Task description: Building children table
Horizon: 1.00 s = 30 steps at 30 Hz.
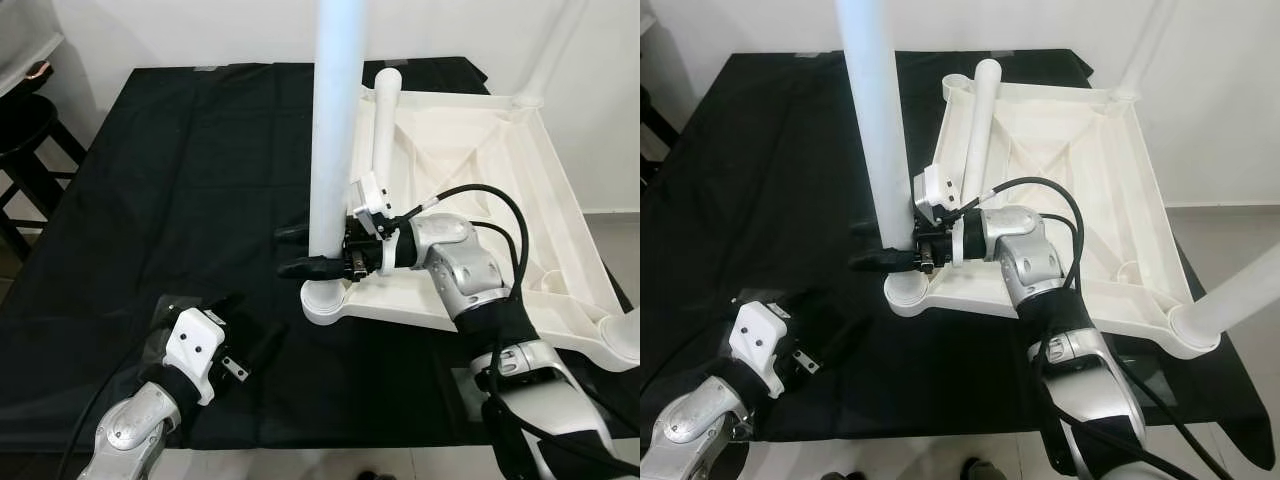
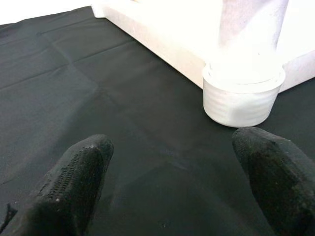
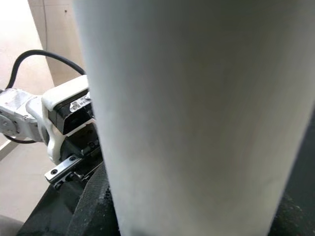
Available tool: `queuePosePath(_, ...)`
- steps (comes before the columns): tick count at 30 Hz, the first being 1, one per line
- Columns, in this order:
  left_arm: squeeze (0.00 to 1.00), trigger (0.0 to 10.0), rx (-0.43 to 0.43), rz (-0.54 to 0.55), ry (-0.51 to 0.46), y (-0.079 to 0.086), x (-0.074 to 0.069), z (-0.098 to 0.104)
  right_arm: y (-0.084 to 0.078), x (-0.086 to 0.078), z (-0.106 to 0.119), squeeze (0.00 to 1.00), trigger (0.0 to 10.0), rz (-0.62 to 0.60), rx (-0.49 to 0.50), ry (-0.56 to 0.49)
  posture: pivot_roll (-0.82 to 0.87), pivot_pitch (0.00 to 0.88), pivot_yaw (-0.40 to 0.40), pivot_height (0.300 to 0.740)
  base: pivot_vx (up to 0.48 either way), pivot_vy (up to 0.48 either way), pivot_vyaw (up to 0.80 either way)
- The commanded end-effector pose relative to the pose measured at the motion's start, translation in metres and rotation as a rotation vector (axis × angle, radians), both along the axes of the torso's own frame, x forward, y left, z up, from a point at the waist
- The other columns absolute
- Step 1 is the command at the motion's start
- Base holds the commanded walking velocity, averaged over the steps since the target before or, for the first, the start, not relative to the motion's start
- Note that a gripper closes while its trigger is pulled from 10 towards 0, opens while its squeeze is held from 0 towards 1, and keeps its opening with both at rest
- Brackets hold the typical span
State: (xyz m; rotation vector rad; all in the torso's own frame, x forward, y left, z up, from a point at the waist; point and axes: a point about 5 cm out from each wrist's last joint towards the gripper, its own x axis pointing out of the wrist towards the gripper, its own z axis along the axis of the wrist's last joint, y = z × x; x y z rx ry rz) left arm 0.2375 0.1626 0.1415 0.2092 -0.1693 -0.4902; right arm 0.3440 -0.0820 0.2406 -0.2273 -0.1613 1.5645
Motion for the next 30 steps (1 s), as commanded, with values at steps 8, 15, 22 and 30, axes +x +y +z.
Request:
queuePosePath(8, 0.0, 10.0, 0.011, -0.013, 0.026, -0.001, -0.004, -0.007, 0.011, -0.04, -0.085, 0.0, 0.0, -0.772, 0.037, 0.168, 0.04, 0.231, 0.018, 0.74, 0.0, 0.0, 0.0)
queuePosePath(15, 0.0, 10.0, 0.014, -0.019, 0.023, -0.001, -0.003, -0.006, 0.032, -0.053, -0.083, 0.0, 0.0, -0.835, 0.072, 0.151, 0.03, 0.224, 0.011, 0.74, 0.0, 0.0, 0.0)
queuePosePath(22, 0.0, 10.0, 0.015, -0.016, 0.018, -0.001, -0.002, -0.006, 0.035, -0.04, -0.065, 1.0, 10.0, -0.728, 0.088, 0.135, 0.04, 0.203, 0.01, 0.74, 0.0, 0.0, 0.0)
queuePosePath(30, 0.0, 10.0, 0.015, -0.014, 0.011, -0.001, -0.001, -0.005, 0.032, -0.039, -0.044, 1.0, 10.0, -0.469, 0.095, 0.085, 0.04, 0.194, 0.006, 0.74, 0.0, 0.0, 0.0)
